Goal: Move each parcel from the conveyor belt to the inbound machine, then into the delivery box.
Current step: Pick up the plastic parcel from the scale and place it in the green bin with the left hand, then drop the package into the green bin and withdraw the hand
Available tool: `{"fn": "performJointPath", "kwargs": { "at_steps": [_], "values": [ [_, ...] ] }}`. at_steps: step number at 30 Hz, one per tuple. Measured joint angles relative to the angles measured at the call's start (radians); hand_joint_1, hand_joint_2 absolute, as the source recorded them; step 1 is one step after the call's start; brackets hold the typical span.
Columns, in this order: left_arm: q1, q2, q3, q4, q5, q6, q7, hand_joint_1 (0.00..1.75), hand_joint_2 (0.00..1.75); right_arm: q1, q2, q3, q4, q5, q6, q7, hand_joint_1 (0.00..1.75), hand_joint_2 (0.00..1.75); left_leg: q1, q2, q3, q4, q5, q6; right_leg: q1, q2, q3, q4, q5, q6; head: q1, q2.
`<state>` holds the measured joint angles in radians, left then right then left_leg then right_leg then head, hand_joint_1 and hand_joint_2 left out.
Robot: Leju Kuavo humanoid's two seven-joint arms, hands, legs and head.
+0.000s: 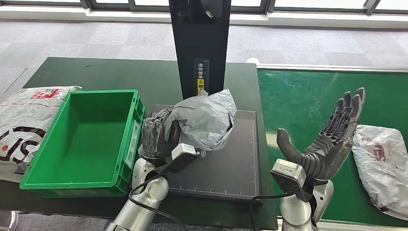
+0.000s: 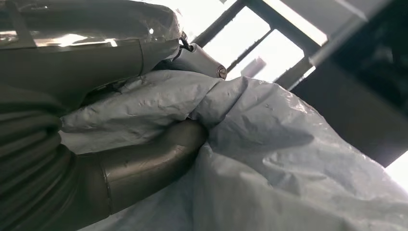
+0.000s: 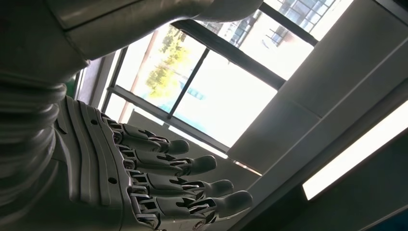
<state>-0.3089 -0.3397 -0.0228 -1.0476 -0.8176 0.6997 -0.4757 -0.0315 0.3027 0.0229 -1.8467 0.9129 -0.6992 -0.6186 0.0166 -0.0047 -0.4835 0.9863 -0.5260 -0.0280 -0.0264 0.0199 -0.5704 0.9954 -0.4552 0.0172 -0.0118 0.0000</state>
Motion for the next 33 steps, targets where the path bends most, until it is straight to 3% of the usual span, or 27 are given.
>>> {"fn": "performJointPath", "kwargs": {
  "at_steps": [7, 20, 24, 33],
  "values": [
    [0.067, 0.012, 0.114, -0.337, -0.034, 0.001, -0.009, 1.75, 1.75, 0.0, 0.0, 0.0, 0.0, 0.0, 0.0, 0.004, 0.0, 1.75, 0.0, -0.002, -0.001, 0.0, 0.0, 0.0, 0.0, -0.002, 0.0, 0.001, 0.0, 0.0, 0.0, 0.0],
    [0.106, 0.022, 0.188, -0.558, -0.128, 0.001, 0.027, 1.75, 1.75, -0.002, 0.0, 0.0, 0.002, -0.006, 0.0, 0.002, 0.0, 1.75, 0.0, -0.002, -0.001, 0.0, 0.0, 0.0, 0.0, -0.003, 0.0, 0.001, 0.0, 0.0, 0.0, 0.0],
    [0.101, 0.023, 0.256, -0.54, -0.185, 0.001, 0.06, 1.75, 1.75, -0.003, 0.0, 0.001, 0.006, -0.019, 0.0, -0.003, 0.0, 1.75, 0.0, -0.002, -0.001, 0.0, 0.0, -0.001, 0.0, -0.003, 0.0, 0.001, -0.001, -0.001, 0.0, 0.0],
    [-0.014, 0.009, 0.594, -0.26, -0.15, 0.0, -0.089, 1.75, 1.75, -0.003, 0.0, 0.011, 0.011, -0.06, 0.001, -0.024, 0.0, 1.75, 0.0, -0.001, 0.0, 0.0, 0.002, -0.002, 0.0, -0.001, -0.001, 0.001, 0.001, -0.001, 0.0, 0.0]
  ]
}}
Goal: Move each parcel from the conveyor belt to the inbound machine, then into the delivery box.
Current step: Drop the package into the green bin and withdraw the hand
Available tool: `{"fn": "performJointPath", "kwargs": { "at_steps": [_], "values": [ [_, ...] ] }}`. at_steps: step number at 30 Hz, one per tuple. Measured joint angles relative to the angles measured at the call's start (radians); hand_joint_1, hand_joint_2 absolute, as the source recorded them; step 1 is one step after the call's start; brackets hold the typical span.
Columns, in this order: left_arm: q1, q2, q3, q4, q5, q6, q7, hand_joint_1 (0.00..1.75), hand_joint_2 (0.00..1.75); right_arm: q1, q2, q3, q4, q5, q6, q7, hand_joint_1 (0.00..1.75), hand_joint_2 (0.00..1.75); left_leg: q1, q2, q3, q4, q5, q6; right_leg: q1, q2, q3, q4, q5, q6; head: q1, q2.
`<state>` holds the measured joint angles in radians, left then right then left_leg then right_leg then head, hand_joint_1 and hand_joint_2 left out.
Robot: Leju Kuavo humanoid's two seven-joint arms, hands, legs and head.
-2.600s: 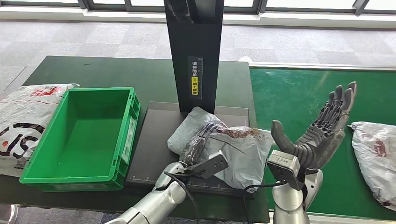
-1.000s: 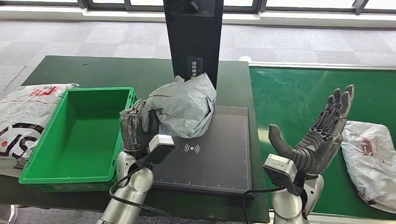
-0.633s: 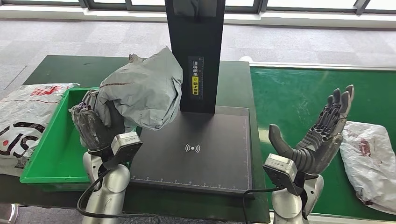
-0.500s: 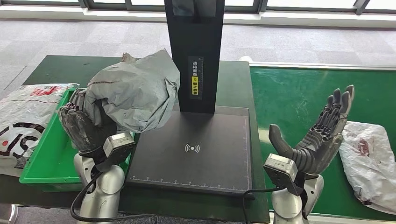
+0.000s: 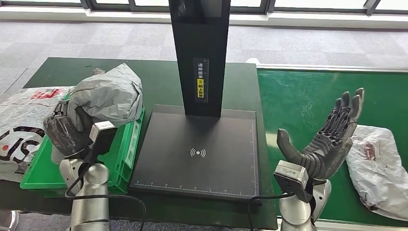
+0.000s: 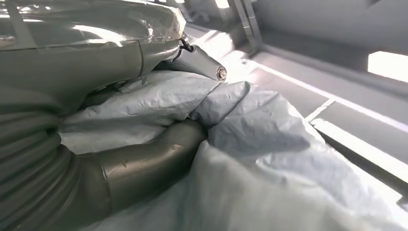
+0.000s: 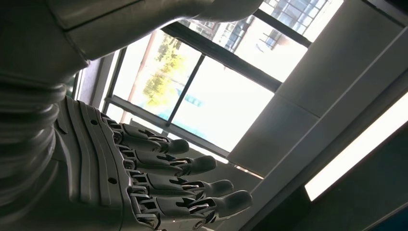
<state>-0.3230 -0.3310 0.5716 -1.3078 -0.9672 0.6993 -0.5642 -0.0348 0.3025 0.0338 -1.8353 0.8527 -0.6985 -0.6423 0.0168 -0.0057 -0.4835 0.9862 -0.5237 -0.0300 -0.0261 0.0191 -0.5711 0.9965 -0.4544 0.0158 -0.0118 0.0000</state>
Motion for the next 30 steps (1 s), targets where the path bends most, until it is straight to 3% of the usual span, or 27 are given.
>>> {"fn": "performJointPath", "kwargs": {
  "at_steps": [4, 5, 8, 9, 15, 19, 30],
  "values": [
    [-0.024, -0.005, 0.078, 0.065, -0.016, 0.0, -0.005, 1.75, 1.75, 0.0, 0.0, 0.003, 0.0, 0.001, 0.0, 0.0, 0.0, 1.75, 0.0, 0.0, -0.001, 0.0, 0.0, 0.0, 0.0, 0.0, 0.0, 0.0, 0.0, 0.0, 0.0, 0.0],
    [-0.029, -0.005, 0.092, 0.078, -0.02, 0.0, -0.005, 1.54, 1.75, 0.0, 0.0, 0.004, 0.0, 0.0, 0.0, -0.001, 0.0, 1.75, 0.0, 0.0, -0.001, 0.0, 0.0, 0.0, 0.0, 0.0, -0.001, 0.0, 0.0, 0.0, 0.0, 0.0],
    [-0.043, -0.006, 0.127, 0.108, -0.03, 0.0, -0.005, 0.23, 1.75, -0.001, 0.0, 0.005, 0.001, -0.001, 0.0, -0.006, 0.0, 1.75, 0.0, 0.0, -0.001, 0.0, 0.0, 0.0, 0.0, 0.0, -0.001, 0.0, 0.0, 0.0, 0.0, 0.0],
    [-0.048, -0.007, 0.138, 0.117, -0.033, 0.0, -0.004, 0.0, 1.75, -0.001, 0.0, 0.006, 0.001, -0.002, 0.0, -0.009, 0.0, 1.75, 0.0, 0.0, -0.001, 0.0, 0.0, 0.0, 0.0, 0.0, -0.001, 0.0, 0.0, 0.0, 0.0, 0.0],
    [-0.062, -0.012, 0.183, 0.152, -0.037, 0.0, -0.001, 0.0, 1.75, -0.001, 0.0, 0.006, 0.008, -0.006, 0.0, -0.013, 0.0, 1.75, 0.0, 0.0, -0.001, 0.0, 0.0, 0.0, 0.0, 0.0, -0.001, 0.0, 0.0, 0.0, 0.0, 0.0],
    [-0.066, -0.012, 0.191, 0.163, -0.014, 0.001, -0.011, 0.0, 0.0, -0.001, 0.0, 0.006, 0.011, -0.007, 0.0, -0.015, 0.0, 1.75, 0.0, -0.001, -0.001, 0.0, 0.0, 0.0, 0.0, -0.001, 0.0, 0.0, 0.0, 0.0, 0.0, 0.0],
    [-0.068, -0.013, 0.191, 0.171, 0.055, 0.001, -0.044, 0.0, 0.0, -0.001, 0.0, 0.006, 0.023, -0.013, 0.0, -0.024, 0.0, 1.75, 0.0, -0.002, 0.0, 0.0, 0.001, 0.0, 0.0, -0.002, 0.001, 0.0, 0.0, 0.0, 0.0, 0.0]
  ]
}}
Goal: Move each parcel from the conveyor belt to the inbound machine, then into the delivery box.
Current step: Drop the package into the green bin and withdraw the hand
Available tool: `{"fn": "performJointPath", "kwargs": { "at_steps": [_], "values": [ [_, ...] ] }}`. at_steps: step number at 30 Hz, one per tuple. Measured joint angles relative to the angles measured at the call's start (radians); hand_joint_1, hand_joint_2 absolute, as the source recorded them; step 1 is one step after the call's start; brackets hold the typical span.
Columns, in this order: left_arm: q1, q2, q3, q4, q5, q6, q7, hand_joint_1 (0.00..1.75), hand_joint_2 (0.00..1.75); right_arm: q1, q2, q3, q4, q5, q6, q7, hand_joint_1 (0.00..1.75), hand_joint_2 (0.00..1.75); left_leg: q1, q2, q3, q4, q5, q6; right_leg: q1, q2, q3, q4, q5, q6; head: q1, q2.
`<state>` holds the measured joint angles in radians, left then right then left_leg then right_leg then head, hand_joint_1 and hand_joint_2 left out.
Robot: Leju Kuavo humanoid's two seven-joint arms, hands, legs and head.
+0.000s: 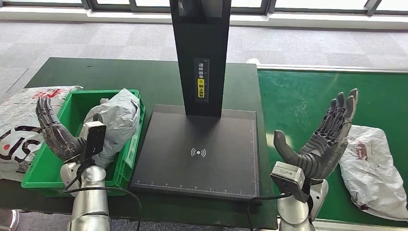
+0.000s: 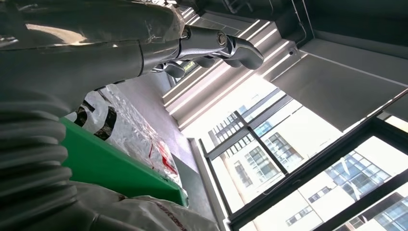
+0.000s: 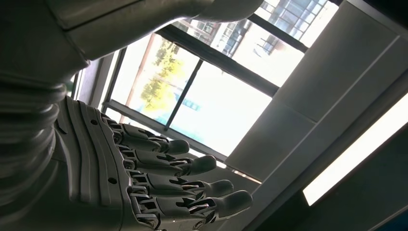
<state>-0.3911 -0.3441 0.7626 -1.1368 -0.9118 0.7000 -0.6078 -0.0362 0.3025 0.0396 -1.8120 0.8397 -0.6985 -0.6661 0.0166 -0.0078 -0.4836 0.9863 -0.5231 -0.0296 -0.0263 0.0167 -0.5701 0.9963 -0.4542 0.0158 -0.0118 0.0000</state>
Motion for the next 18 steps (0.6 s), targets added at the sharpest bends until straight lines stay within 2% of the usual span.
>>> {"fn": "performJointPath", "kwargs": {
  "at_steps": [6, 9, 12, 16, 18],
  "values": [
    [0.004, -0.005, -0.016, 0.0, 0.121, 0.0, -0.017, 0.0, 0.0, 0.0, 0.0, -0.004, 0.008, -0.013, 0.0, -0.01, 0.0, 1.75, 0.0, 0.0, 0.001, 0.0, 0.0, 0.0, 0.0, 0.0, 0.0, 0.0, 0.0, 0.0, 0.0, 0.0],
    [0.024, -0.01, -0.088, 0.0, 0.28, -0.031, -0.034, 0.0, 0.0, 0.0, 0.0, -0.011, 0.01, -0.009, 0.0, -0.005, 0.0, 1.75, 0.0, 0.0, 0.001, 0.0, 0.0, 0.0, 0.0, 0.0, 0.001, 0.0, 0.0, 0.0, 0.0, 0.0],
    [0.058, -0.011, -0.197, -0.025, 0.45, -0.087, -0.046, 0.0, 0.0, 0.002, 0.0, -0.027, 0.01, -0.005, 0.0, 0.008, 0.0, 1.75, 0.0, 0.0, 0.0, 0.0, 0.0, 0.0, 0.0, 0.0, 0.0, 0.0, 0.0, 0.0, 0.0, 0.0],
    [0.092, -0.004, -0.332, -0.102, 0.562, -0.078, -0.063, 0.0, 1.75, 0.006, 0.0, -0.074, 0.012, 0.023, 0.0, 0.06, 0.0, 1.75, 0.0, 0.0, -0.001, 0.0, 0.0, 0.0, 0.0, 0.0, 0.0, 0.0, 0.0, 0.0, 0.0, 0.0],
    [0.114, 0.0, -0.393, -0.156, 0.596, -0.082, -0.076, 0.0, 1.75, 0.009, 0.0, -0.107, 0.02, 0.082, 0.0, 0.126, 0.0, 1.75, 0.0, 0.0, -0.001, 0.0, 0.0, 0.0, 0.0, 0.0, 0.0, 0.0, 0.0, 0.0, 0.0, 0.0]
  ]
}}
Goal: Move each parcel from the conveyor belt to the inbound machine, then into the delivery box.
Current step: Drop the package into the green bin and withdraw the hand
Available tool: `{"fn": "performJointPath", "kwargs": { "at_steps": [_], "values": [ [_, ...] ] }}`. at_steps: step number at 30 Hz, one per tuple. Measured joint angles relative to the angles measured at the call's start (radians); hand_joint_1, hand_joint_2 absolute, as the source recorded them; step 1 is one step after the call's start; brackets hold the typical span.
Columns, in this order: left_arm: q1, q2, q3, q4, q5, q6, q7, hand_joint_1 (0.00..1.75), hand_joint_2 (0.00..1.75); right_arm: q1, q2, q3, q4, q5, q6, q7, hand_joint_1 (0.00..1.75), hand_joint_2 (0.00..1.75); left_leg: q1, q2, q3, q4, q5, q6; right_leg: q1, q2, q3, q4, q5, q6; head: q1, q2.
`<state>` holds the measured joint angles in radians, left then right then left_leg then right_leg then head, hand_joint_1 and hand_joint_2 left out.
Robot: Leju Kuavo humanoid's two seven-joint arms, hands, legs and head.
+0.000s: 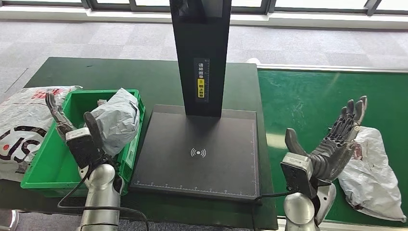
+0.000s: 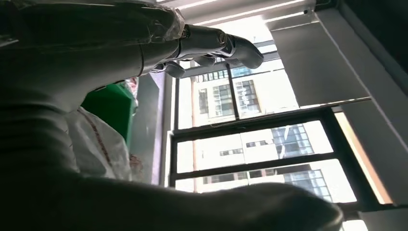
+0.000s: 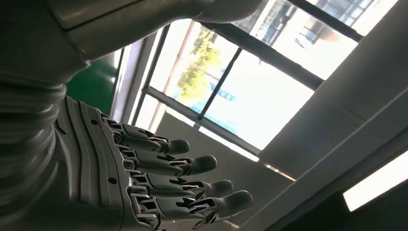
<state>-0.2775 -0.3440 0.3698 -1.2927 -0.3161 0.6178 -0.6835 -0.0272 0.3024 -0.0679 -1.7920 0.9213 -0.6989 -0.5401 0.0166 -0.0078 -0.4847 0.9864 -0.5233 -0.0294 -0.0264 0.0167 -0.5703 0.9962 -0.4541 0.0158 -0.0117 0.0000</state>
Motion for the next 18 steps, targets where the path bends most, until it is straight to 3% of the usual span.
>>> {"fn": "performJointPath", "kwargs": {
  "at_steps": [4, 7, 11, 18],
  "values": [
    [0.06, 0.01, -0.125, -0.118, 0.051, -0.082, -0.005, 0.0, 1.75, 0.001, -0.002, -0.103, 0.056, 0.179, 0.0, 0.158, 0.0, 1.75, 0.0, -0.001, -0.001, 0.0, 0.0, 0.0, 0.0, -0.001, 0.0, -0.001, 0.0, 0.0, 0.0, 0.0],
    [0.111, 0.019, -0.224, -0.205, 0.09, -0.166, -0.006, 0.0, 1.75, -0.009, -0.002, -0.231, 0.125, 0.295, 0.0, 0.228, 0.0, 1.75, 0.0, -0.002, -0.007, 0.0, -0.001, 0.001, 0.0, -0.002, 0.0, -0.001, 0.0, 0.0, 0.0, 0.0],
    [0.153, 0.03, -0.308, -0.273, 0.102, -0.19, -0.008, 0.0, 1.75, -0.025, -0.001, -0.351, 0.184, 0.328, 0.0, 0.243, 0.0, 1.75, 0.0, -0.002, -0.01, 0.0, -0.001, 0.001, 0.0, -0.002, 0.0, -0.001, -0.001, 0.001, 0.0, 0.0],
    [0.157, 0.033, -0.346, -0.315, 0.106, -0.196, -0.008, 0.0, 1.75, -0.037, 0.002, -0.421, 0.223, 0.337, 0.0, 0.25, 0.0, 1.75, 0.0, -0.002, -0.01, 0.0, -0.001, 0.0, 0.0, -0.002, 0.0, 0.0, -0.001, 0.0, 0.0, 0.0]
  ]
}}
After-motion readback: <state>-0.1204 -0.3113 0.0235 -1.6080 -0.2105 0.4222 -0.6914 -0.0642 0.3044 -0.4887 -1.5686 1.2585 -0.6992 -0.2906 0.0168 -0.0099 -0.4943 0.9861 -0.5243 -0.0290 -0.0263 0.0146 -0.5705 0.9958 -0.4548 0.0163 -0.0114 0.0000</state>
